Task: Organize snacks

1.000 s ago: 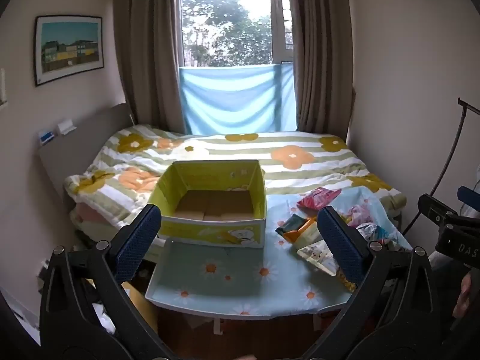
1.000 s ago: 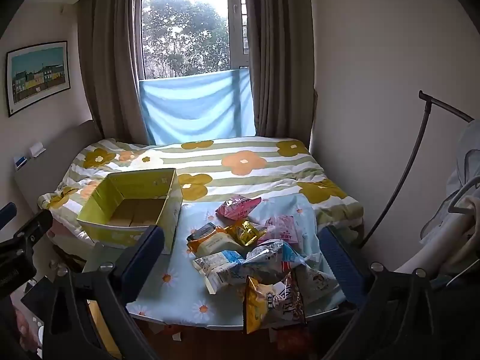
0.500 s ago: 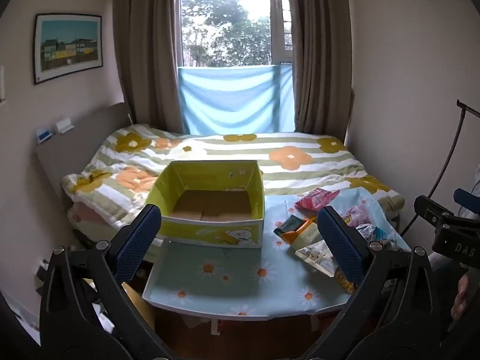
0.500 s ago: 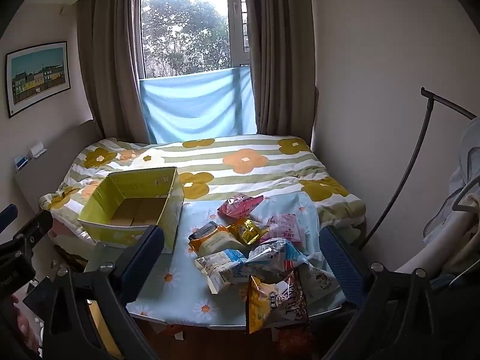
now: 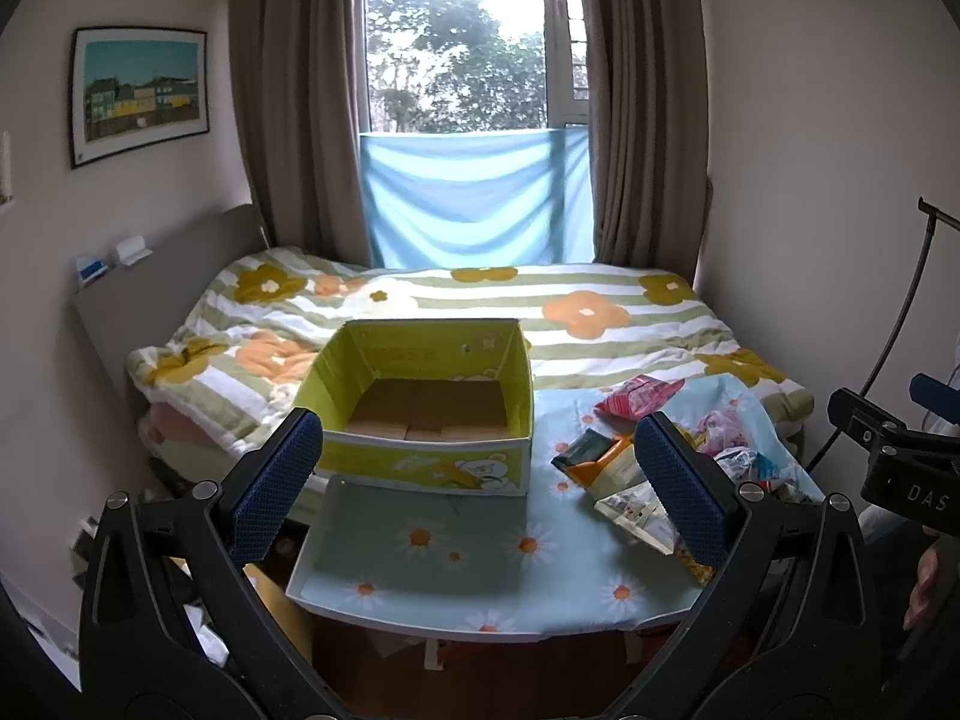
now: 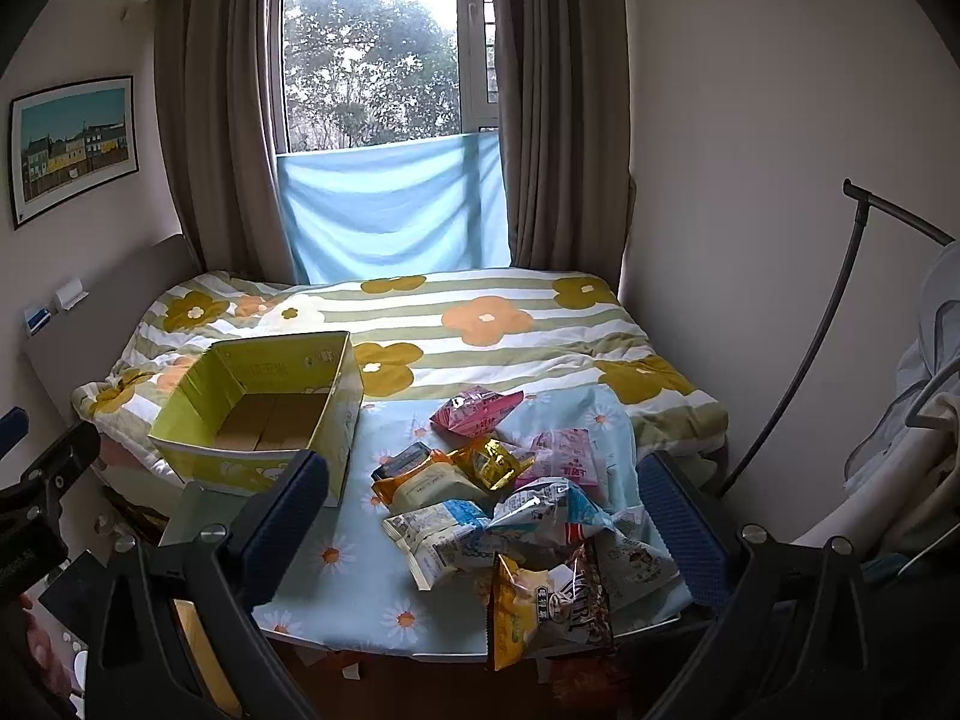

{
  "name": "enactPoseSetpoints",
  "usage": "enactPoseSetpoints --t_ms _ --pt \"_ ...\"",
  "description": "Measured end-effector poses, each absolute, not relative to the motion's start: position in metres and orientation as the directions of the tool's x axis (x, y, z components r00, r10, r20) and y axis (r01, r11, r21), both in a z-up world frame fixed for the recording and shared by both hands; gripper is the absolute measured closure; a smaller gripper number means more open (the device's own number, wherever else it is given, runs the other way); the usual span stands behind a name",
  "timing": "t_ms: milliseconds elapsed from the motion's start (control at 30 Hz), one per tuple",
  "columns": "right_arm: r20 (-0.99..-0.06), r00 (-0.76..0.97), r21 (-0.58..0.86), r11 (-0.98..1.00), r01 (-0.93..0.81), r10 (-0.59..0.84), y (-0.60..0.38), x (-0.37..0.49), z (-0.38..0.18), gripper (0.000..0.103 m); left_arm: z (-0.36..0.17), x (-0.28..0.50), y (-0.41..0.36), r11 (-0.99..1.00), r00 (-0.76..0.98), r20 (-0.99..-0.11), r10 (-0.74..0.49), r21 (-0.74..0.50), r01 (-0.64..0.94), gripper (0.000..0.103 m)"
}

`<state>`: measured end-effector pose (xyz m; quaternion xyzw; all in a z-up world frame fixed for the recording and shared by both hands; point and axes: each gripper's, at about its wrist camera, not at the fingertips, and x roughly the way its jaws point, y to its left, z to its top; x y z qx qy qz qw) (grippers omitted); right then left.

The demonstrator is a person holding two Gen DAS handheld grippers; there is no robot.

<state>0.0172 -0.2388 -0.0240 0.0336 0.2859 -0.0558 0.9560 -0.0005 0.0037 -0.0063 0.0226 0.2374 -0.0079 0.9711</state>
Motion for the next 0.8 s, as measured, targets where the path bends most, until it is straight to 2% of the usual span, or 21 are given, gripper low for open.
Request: enactPoseSetpoints --t_ms 800 --pt "-0.55 0.832 0.039 0.992 0.117 -0.077 -0.2365 0.0173 -0.0227 0.0 -0.0087 0.0033 0.0039 0.999 0.885 -0.466 0.022 0.043 -0.003 0.0"
